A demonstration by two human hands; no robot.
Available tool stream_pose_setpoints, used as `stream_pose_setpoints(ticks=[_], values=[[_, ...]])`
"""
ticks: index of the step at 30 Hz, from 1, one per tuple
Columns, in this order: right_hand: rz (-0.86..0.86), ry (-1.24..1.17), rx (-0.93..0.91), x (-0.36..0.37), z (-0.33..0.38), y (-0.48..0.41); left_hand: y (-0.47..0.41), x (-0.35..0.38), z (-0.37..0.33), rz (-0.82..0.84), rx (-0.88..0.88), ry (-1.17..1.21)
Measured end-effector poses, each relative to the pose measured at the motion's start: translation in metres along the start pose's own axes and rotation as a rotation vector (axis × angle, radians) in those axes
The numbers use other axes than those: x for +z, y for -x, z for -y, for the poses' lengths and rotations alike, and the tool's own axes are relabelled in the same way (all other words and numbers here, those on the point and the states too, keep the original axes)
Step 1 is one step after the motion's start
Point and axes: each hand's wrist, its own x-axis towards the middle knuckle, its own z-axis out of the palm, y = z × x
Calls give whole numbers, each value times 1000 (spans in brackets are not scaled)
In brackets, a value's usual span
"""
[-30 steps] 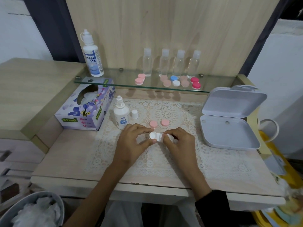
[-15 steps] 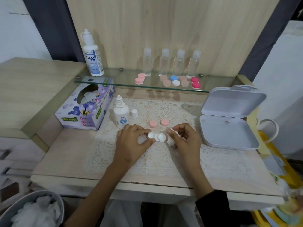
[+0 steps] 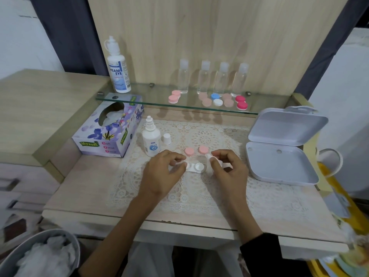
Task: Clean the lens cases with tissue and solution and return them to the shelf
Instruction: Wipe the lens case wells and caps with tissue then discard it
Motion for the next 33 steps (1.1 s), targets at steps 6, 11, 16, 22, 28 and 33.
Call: stream_pose_setpoints(ticks=[6,11,16,22,28,33], values=[[71,33,-98,2,11,5,5,-18,4,96,53,-14],[198,47,-162,17,24,14,16,-52,15,83,71,-106],[396,17,-243,51,32,40,29,-111,38,15,25,-245],[574,-59,-344,101,35,74,47,-185,61,-184,40,-393],[704,-47,-413,144,44,103,71,-217,58,-252,44,-427],[795,-71,-503,180,43,129,101,-241,77,-281,-42,-505]])
